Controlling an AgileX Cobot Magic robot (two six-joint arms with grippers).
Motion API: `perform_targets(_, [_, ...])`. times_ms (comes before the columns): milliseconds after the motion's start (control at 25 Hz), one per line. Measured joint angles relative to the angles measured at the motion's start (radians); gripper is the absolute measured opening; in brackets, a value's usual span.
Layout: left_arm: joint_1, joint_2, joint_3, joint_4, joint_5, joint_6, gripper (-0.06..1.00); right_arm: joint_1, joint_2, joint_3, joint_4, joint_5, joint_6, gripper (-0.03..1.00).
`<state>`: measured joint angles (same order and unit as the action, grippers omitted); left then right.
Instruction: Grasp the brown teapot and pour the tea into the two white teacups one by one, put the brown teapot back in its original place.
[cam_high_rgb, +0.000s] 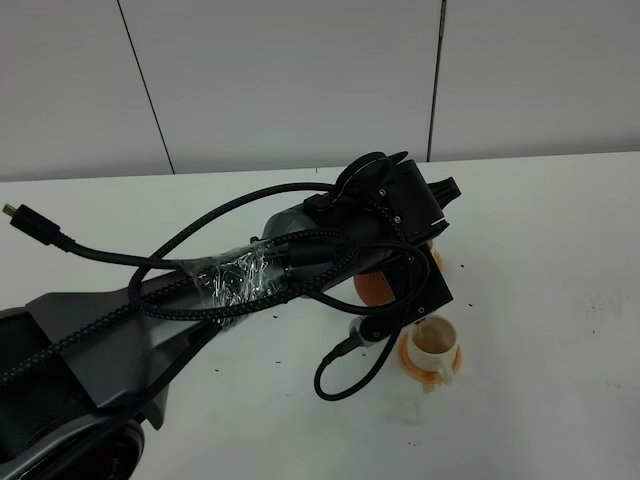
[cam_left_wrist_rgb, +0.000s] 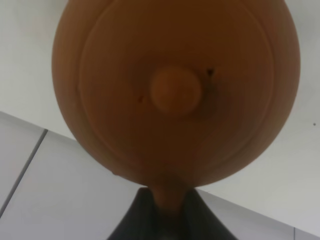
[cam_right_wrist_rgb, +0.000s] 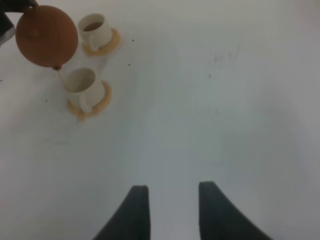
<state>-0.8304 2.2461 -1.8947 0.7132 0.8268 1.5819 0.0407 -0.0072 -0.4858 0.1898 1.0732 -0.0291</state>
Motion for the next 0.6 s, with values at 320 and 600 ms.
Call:
perform_targets(320, [0.0, 0.0, 0.0, 0.038, -0.001, -0.027, 0.17, 0.0, 0.0, 0.0, 0.0, 0.0, 0.0, 0.24])
perform_targets(600, [0.0, 0.0, 0.0, 0.056, -0.008, -0.041, 0.17, 0.0, 0.0, 0.0, 0.0, 0.0, 0.0, 0.24])
